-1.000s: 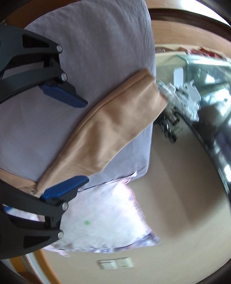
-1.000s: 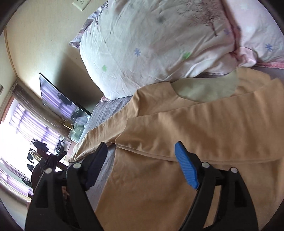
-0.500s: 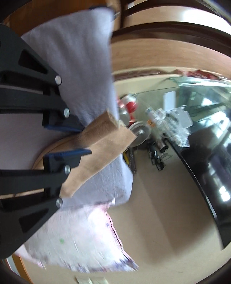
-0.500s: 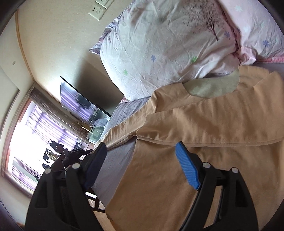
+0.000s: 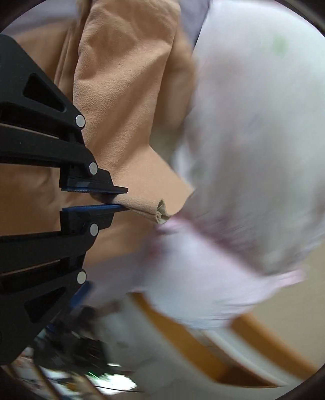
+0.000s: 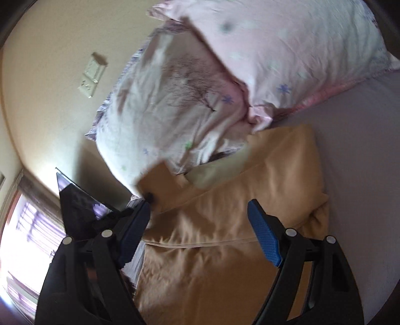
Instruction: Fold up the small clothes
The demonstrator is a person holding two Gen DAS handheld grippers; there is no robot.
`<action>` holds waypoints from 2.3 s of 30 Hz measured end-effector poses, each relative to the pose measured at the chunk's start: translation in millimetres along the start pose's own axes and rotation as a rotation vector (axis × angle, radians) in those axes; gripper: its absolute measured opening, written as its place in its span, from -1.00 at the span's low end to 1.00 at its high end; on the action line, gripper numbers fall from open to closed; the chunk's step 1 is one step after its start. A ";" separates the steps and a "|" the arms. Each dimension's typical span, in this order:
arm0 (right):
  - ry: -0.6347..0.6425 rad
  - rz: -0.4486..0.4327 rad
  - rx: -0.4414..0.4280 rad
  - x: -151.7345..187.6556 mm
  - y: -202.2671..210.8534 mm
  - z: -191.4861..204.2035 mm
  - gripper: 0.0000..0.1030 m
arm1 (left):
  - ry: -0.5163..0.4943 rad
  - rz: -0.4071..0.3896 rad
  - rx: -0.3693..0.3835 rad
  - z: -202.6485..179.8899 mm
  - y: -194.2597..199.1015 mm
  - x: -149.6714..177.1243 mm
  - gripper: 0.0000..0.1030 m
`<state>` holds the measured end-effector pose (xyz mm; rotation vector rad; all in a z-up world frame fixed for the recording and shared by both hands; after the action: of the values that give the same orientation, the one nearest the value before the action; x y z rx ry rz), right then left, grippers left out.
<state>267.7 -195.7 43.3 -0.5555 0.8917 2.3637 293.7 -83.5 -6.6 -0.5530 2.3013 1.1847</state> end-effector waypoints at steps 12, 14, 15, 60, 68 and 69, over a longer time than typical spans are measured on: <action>-0.050 0.293 0.072 32.8 -80.4 -42.3 0.00 | -0.261 0.043 -0.045 -4.5 68.8 87.7 0.43; -0.032 0.322 0.118 39.3 -93.1 -47.8 -0.17 | -0.281 0.041 -0.122 13.6 84.5 101.3 0.43; -0.020 0.313 0.133 39.3 -95.8 -48.9 -0.25 | -0.276 0.050 -0.155 23.7 89.0 107.4 0.43; 0.019 0.291 0.036 247.1 170.7 -135.3 0.48 | 0.146 0.012 0.110 123.6 226.1 281.1 0.65; 0.004 0.340 -0.117 259.0 139.0 -125.1 -0.63 | 0.210 0.044 0.169 119.6 203.5 277.1 -0.11; 0.026 0.346 -0.123 261.9 138.6 -121.8 -0.77 | 0.229 0.053 0.183 120.4 201.9 277.7 -0.44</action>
<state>3.8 -277.6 -118.9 -0.5149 0.9189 2.7434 -11.2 90.1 -102.9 -0.5885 2.6001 0.9626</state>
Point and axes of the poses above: each gripper's, at about its wrist camera, not at the fingertips, and y roughly against the way its jaws point, z to its left, x to its underside, the point moved 10 cm from there along -y, roughly the way its jaws point
